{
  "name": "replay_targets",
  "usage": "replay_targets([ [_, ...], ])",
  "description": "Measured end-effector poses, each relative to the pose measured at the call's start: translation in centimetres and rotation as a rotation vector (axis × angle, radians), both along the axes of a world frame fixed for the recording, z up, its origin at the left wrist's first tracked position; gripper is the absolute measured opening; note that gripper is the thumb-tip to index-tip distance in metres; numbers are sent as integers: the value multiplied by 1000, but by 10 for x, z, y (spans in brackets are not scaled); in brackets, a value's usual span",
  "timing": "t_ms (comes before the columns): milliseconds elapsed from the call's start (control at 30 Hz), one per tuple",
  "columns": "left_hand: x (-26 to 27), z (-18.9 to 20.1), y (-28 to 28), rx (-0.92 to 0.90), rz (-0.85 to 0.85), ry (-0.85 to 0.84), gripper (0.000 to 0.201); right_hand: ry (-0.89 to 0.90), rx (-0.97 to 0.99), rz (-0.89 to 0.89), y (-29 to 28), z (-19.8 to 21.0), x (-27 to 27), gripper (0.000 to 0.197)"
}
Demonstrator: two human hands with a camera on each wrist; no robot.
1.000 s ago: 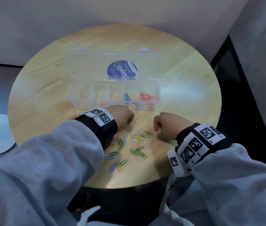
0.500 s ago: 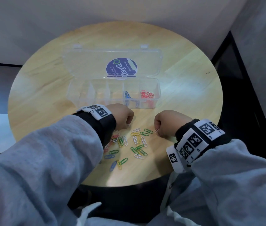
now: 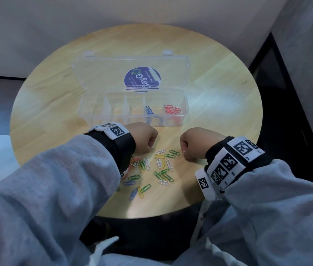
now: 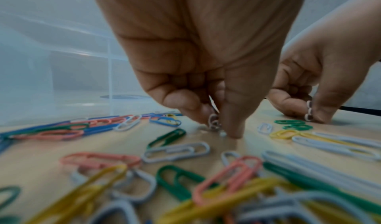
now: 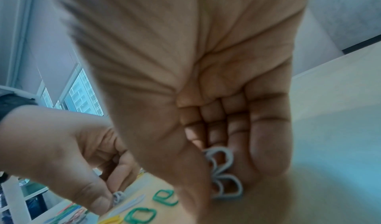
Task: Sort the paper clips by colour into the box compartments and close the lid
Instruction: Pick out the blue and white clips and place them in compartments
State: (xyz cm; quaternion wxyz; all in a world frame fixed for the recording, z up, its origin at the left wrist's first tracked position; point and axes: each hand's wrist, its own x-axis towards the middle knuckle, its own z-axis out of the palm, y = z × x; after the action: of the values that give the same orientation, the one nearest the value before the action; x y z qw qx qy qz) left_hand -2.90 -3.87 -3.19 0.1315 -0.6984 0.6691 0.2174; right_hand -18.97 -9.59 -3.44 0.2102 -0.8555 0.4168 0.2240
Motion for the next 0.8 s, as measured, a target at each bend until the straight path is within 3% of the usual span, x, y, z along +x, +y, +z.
replay_targets([
  [167,1,-1,4,-25,46,103,11,-141,143,-96,-4,6,-3,21],
  [367,8,12,9,-13,171,244,13,-443,441,-341,-9,15,-8,11],
  [467,11,18,11,27,243,329,18,-466,540,-398,-10,17,-7,14],
  [633,13,20,16,112,424,656,22,-478,662,-488,-6,19,-3,23],
  [800,16,17,18,178,532,731,30,-499,733,-542,-1,17,4,28],
])
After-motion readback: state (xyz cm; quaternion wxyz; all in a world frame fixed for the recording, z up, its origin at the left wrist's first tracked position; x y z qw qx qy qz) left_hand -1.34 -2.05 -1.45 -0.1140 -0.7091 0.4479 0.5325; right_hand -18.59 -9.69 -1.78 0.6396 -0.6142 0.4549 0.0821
